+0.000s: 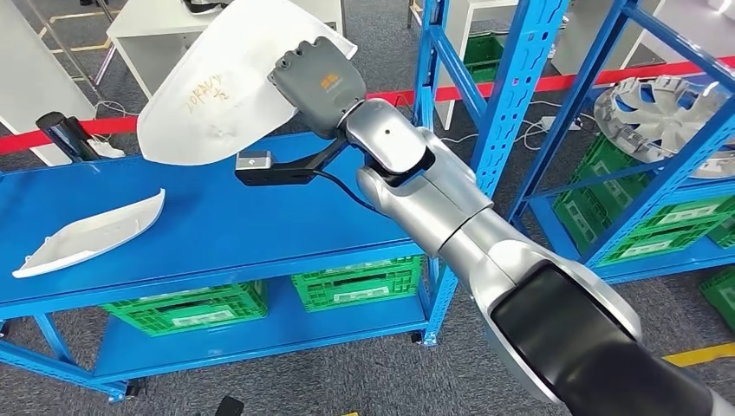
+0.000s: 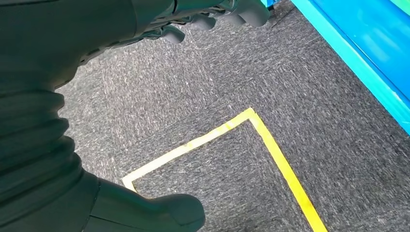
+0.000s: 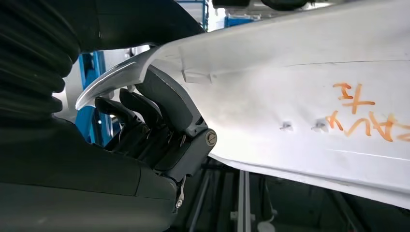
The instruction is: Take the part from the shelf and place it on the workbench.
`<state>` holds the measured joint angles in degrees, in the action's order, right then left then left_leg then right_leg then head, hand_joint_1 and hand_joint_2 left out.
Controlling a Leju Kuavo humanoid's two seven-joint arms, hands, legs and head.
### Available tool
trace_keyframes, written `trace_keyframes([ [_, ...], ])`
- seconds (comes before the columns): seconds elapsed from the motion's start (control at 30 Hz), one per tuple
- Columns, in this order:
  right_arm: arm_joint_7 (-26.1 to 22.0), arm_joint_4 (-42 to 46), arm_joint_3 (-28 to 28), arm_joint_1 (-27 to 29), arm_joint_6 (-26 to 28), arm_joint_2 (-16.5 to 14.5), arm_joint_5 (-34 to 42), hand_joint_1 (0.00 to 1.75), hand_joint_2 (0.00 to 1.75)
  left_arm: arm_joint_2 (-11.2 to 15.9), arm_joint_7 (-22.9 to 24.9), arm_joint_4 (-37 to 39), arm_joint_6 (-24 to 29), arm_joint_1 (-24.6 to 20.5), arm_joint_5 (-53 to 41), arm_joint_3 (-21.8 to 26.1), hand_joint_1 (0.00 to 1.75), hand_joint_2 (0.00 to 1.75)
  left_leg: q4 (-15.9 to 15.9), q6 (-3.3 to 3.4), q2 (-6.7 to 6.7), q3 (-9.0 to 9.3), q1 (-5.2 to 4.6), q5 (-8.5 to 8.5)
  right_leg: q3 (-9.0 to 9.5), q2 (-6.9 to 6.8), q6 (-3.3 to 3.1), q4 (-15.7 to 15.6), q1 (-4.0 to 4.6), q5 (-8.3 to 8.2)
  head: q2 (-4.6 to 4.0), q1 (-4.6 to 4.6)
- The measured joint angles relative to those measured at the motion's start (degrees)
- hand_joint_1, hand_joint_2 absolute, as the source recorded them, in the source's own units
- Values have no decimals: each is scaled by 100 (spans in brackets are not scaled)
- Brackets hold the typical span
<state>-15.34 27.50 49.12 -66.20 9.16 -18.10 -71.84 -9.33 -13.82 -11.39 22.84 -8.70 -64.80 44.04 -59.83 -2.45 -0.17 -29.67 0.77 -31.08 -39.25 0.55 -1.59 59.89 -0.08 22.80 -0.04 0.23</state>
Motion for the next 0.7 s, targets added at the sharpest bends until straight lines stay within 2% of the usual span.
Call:
trace_keyframes([
  [0.03, -19, 23, 1, 1, 26, -2, -1, 175, 175, 5, 2, 0, 4, -12, 1, 4, 0, 175, 130, 16, -4, 59, -22, 20, -9, -3, 31, -5, 1, -38, 0, -1],
  [0.07, -38, 41, 2, 4, 48, -5, -2, 175, 175, 8, -1, 0, 8, -17, 3, 10, 0, 175, 135, 30, -8, 38, -37, 57, -13, -6, 66, -20, 1, -77, 0, -1],
  [0.13, -60, 68, 4, 16, 85, -7, -10, 175, 175, 4, -10, 2, 16, -19, 15, 27, 0, 175, 173, 106, 1, -38, -16, 145, -49, -8, 136, -24, 3, -98, 0, -3],
  [0.17, -62, 83, 5, 22, 101, -6, -16, 175, 175, 4, -16, 2, 22, -19, 24, 36, 0, 175, 190, 153, 12, -80, 1, 207, -98, -11, 171, 51, 1, 16, 0, 2],
  [0.2, -63, 98, 7, 26, 114, -4, -23, 175, 175, 4, -21, 2, 28, -19, 31, 41, 0, 175, 206, 194, 25, -135, 19, 276, -173, -13, 205, 236, -5, 233, 0, 7],
  [0.27, -62, 123, 13, 37, 125, -4, -34, 175, 175, 8, -25, 2, 38, -16, 39, 48, 0, 175, 204, 233, 36, -274, 22, 396, -341, -21, 261, 889, -31, 809, 0, 19],
  [0.3, -62, 129, 17, 50, 126, -4, -39, 175, 175, 8, -26, 3, 39, -13, 39, 54, 0, 175, 199, 233, 39, -349, 22, 451, -390, -22, 279, 1216, -41, 991, 0, 20],
  [0.33, -61, 129, 21, 67, 127, -4, -43, 175, 175, 8, -26, 4, 39, -10, 39, 62, 0, 175, 189, 227, 40, -422, 23, 503, -383, -23, 291, 1427, -46, 1044, 0, 21],
  [0.37, -61, 132, 24, 85, 127, -4, -45, 175, 175, 8, -26, 4, 39, -9, 40, 71, 0, 175, 174, 218, 41, -495, 24, 550, -294, -25, 295, 1459, -50, 977, 0, 22],
  [0.4, -61, 139, 26, 100, 127, -5, -46, 175, 175, 8, -26, 5, 39, -9, 43, 77, 0, 175, 154, 203, 42, -566, 25, 591, -113, -27, 290, 1297, -54, 845, 0, 22],
  [0.43, -61, 154, 26, 108, 127, -9, -46, 175, 175, 8, -26, 5, 39, -9, 45, 79, 0, 175, 126, 184, 42, -631, 26, 627, 149, -29, 278, 979, -55, 732, 0, 24],
  [0.5, -64, 201, 26, 108, 126, -27, -47, 175, 175, 7, -26, 5, 39, -10, 47, 79, 0, 175, 79, 123, 43, -731, 18, 690, 633, -24, 216, 285, -31, 703, 0, 21],
  [0.53, -68, 221, 26, 103, 124, -37, -50, 175, 175, 7, -27, 4, 40, -12, 46, 80, 0, 175, 68, 84, 44, -755, 13, 722, 752, -20, 175, 81, -17, 741, 0, 21],
  [0.57, -74, 234, 26, 101, 121, -43, -54, 175, 175, 7, -28, 5, 40, -13, 44, 80, 0, 175, 73, 43, 45, -768, 13, 760, 776, -16, 130, 5, 2, 765, 0, 22],
  [0.63, -90, 240, 26, 101, 113, -47, -61, 175, 175, 13, -30, 6, 42, -10, 38, 81, 0, 175, 89, -38, 37, -785, 28, 808, 726, -24, 32, -22, 4, 683, 0, 30],
  [0.67, -102, 244, 26, 103, 113, -50, -61, 175, 175, 20, -31, 7, 42, -7, 36, 82, 0, 175, 43, -69, 32, -820, 34, 736, 693, -32, -16, -41, -1, 625, 0, 28],
  [0.7, -120, 251, 26, 104, 116, -54, -59, 175, 175, 26, -34, 7, 42, -5, 34, 83, 0, 175, -97, -95, 27, -878, 37, 570, 648, -40, -59, -63, -12, 560, 0, 25],
])
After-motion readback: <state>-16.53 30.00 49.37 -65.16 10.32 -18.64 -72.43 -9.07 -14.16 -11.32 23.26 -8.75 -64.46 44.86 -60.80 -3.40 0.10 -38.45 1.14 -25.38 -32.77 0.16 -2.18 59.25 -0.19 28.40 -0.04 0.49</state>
